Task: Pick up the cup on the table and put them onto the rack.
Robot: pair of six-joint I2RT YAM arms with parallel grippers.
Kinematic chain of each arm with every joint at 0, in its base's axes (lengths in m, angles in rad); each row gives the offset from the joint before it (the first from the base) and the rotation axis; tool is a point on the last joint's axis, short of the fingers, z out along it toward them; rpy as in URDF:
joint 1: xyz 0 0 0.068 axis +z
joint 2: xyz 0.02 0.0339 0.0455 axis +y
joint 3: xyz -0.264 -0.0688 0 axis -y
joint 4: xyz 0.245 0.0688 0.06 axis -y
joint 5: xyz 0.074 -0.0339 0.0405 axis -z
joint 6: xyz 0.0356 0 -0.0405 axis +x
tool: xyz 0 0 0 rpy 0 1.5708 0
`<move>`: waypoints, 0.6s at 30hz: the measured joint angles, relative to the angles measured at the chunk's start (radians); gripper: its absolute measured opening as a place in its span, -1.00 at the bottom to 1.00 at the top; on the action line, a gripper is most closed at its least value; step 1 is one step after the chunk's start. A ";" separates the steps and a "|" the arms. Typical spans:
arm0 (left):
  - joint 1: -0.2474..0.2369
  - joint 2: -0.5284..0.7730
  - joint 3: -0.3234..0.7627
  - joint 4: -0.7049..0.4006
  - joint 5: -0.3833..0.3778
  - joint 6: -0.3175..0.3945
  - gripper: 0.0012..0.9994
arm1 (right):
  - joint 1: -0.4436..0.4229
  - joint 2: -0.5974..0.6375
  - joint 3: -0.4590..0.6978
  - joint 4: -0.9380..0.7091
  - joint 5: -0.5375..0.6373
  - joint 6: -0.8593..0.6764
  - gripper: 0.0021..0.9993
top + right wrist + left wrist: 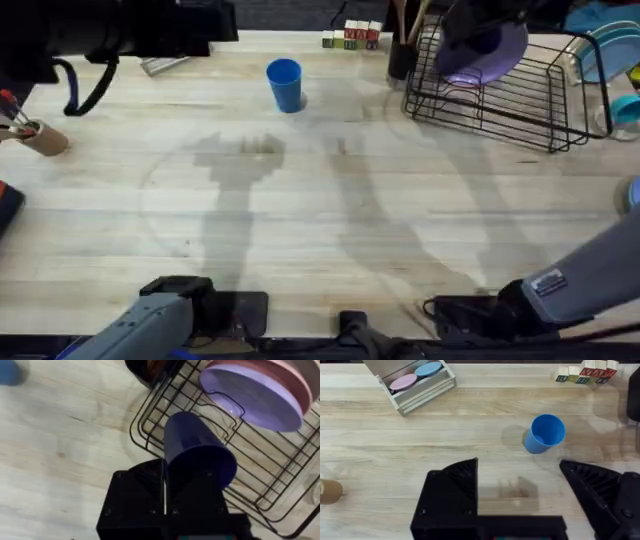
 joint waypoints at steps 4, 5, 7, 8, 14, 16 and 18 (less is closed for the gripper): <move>0.000 0.000 0.000 0.000 0.000 0.000 0.99 | 0.037 0.044 0.000 0.010 0.027 -0.003 -0.94; 0.000 0.000 0.000 0.000 0.000 0.000 0.99 | 0.046 0.055 0.000 0.013 0.031 -0.003 -0.94; 0.000 0.000 0.000 0.000 0.000 0.000 0.99 | 0.060 0.078 0.000 0.020 0.037 -0.004 -0.94; 0.000 0.000 0.000 0.000 0.000 0.000 0.99 | 0.067 0.091 0.000 0.027 0.042 -0.004 -0.94; 0.000 0.000 0.000 0.000 0.000 0.000 0.99 | 0.084 0.178 0.000 0.042 0.112 -0.010 -0.94; 0.000 0.000 0.000 0.000 0.000 0.000 0.99 | 0.084 0.178 0.000 0.043 0.117 -0.010 -0.94; 0.000 0.000 0.000 0.000 0.000 0.000 0.99 | 0.084 0.178 0.000 0.044 0.117 -0.010 -0.94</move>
